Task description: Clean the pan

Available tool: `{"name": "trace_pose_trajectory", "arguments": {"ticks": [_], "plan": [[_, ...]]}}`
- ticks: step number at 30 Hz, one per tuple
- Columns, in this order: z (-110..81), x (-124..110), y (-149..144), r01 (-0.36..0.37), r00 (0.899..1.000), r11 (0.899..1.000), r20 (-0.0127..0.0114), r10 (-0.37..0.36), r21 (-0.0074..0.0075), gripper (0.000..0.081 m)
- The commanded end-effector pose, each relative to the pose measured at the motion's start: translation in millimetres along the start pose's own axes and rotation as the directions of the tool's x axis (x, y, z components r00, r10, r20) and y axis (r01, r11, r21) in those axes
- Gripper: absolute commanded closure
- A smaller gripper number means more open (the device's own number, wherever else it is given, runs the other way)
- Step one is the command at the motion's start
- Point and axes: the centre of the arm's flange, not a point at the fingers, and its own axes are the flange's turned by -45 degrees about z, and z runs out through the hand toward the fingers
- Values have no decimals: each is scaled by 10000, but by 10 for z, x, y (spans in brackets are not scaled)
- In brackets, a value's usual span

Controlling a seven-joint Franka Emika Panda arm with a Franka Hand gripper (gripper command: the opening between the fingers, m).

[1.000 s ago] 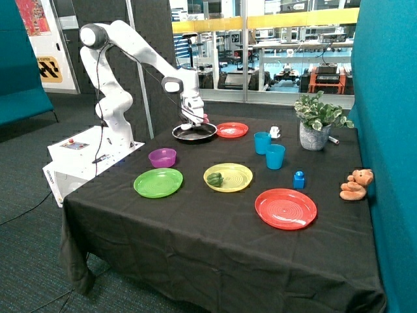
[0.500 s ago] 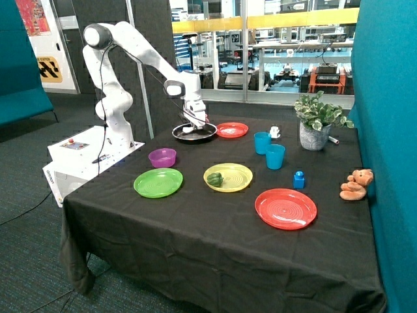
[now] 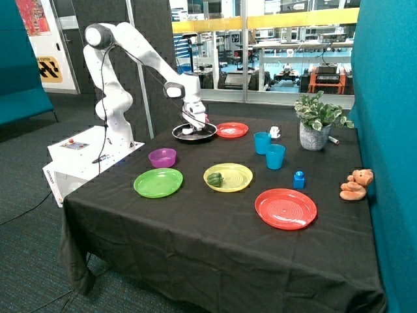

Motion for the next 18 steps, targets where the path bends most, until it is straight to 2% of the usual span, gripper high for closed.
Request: {"name": "trace_pose_trajectory", "arguments": {"ticks": [1,18], "plan": [[74,-106,-119,175,9998,9998,-34,-175,-36,808],[106,5,-408,633,9980,9980,-32,-633,-37,808]]}}
